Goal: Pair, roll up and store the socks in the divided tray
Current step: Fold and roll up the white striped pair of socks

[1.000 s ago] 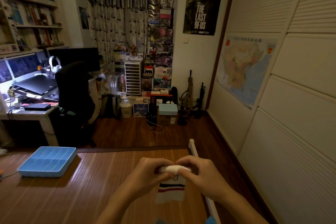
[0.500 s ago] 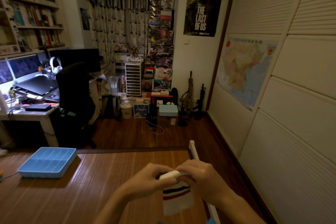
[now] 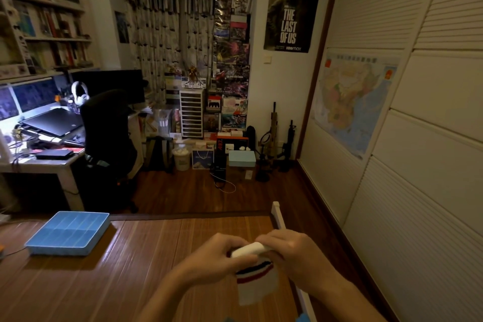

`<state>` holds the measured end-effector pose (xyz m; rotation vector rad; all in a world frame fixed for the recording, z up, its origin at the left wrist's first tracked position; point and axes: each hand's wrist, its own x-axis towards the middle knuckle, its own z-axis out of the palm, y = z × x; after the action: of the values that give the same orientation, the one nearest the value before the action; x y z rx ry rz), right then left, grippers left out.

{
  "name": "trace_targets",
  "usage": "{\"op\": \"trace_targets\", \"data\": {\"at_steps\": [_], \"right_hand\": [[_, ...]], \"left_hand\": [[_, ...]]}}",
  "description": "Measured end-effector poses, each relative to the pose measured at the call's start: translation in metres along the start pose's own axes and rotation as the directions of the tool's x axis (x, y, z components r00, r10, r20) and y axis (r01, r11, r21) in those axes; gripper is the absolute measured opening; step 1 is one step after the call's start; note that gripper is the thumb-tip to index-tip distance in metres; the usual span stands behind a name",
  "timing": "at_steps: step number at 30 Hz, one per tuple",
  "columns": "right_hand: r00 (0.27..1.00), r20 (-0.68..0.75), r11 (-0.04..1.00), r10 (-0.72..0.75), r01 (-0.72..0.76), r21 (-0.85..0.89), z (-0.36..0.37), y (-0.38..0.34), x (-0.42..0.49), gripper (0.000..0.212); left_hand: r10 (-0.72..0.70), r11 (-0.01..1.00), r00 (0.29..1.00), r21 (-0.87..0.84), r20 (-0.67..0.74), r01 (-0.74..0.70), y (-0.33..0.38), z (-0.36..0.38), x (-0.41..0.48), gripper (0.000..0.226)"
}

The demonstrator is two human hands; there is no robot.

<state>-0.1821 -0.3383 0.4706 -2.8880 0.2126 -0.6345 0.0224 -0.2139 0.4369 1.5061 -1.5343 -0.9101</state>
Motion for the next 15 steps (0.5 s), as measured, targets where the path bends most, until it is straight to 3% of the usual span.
{"op": "trace_targets", "data": {"at_steps": [3, 10, 15], "right_hand": [[1.0, 0.007, 1.0, 0.002, -0.002, -0.003, 0.001, 0.0, 0.0, 0.038], [0.973, 0.181, 0.966, 0.145, -0.179, 0.187, -0.005, 0.006, 0.004, 0.045], [0.986, 0.147, 0.982, 0.076, -0.099, 0.162, -0.008, 0.005, 0.005, 0.031]], "left_hand": [[-0.043, 0.995, 0.999, -0.093, 0.007, 0.044, 0.001, -0.001, -0.001, 0.035], [0.114, 0.992, 0.991, 0.055, -0.074, -0.11, -0.005, 0.004, -0.004, 0.032], [0.038, 0.999, 0.999, 0.013, -0.014, -0.038, 0.0, -0.001, -0.003, 0.032]]}}
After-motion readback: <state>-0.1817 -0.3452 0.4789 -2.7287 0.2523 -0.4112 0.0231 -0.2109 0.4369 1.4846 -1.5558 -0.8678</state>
